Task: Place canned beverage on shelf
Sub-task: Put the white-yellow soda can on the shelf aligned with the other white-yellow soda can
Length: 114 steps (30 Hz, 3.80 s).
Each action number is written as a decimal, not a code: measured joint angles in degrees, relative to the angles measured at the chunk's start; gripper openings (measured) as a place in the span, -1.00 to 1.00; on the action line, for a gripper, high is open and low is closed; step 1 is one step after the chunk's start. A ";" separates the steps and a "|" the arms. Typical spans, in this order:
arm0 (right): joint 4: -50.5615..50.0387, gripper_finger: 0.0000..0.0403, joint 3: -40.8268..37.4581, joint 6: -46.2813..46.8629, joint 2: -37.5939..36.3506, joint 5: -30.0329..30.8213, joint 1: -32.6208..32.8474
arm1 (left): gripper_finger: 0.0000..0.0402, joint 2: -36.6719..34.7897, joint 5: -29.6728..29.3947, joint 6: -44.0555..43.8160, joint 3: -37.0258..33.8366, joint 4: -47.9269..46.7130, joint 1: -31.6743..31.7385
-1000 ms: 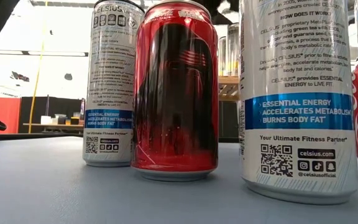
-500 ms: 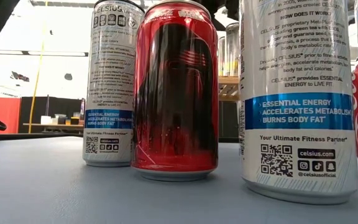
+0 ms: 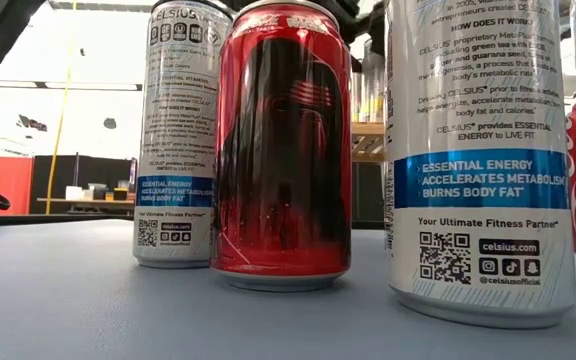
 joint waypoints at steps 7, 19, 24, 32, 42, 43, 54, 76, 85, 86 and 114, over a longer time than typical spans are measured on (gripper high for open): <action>0.00 0.58 0.00 -0.05 0.01 -0.06 0.11 | 0.64 0.25 0.44 0.09 0.04 -0.41 -0.35; 0.00 0.58 0.00 -1.96 -0.01 -0.07 0.11 | 0.64 0.28 -4.12 0.35 0.04 -6.81 -0.34; 0.00 0.58 0.00 -2.87 0.01 -0.07 0.11 | 0.64 0.28 -4.75 2.00 0.04 -7.20 -0.33; 0.00 0.58 0.00 -3.43 0.01 -0.20 0.11 | 0.64 0.26 -0.68 4.20 0.04 -9.77 -0.32; 0.00 0.58 0.00 -3.63 0.00 -1.49 0.11 | 0.64 -0.36 -0.97 -0.76 0.04 -12.68 0.23; 0.00 0.58 0.00 -3.63 0.01 -1.49 0.11 | 0.64 -0.36 -1.60 -1.47 0.04 -12.65 0.30; 0.00 0.58 0.00 -4.72 -0.01 -1.51 0.11 | 0.64 -0.38 3.58 -3.52 0.09 -7.35 1.26; 0.00 0.58 0.00 -4.90 0.01 -2.85 0.11 | 0.08 0.08 6.02 -2.45 0.09 -7.80 1.98; 0.00 0.58 0.00 -4.94 0.00 -2.93 0.09 | 0.09 -0.93 9.30 -0.37 0.15 -12.01 2.41; 0.00 0.58 0.00 -4.94 -0.01 -2.93 0.09 | 0.09 -1.20 10.45 -0.49 0.15 -12.50 2.59; 0.00 0.58 0.00 -5.99 -0.01 -2.95 0.09 | 0.09 -4.40 33.36 1.76 0.09 -18.27 9.35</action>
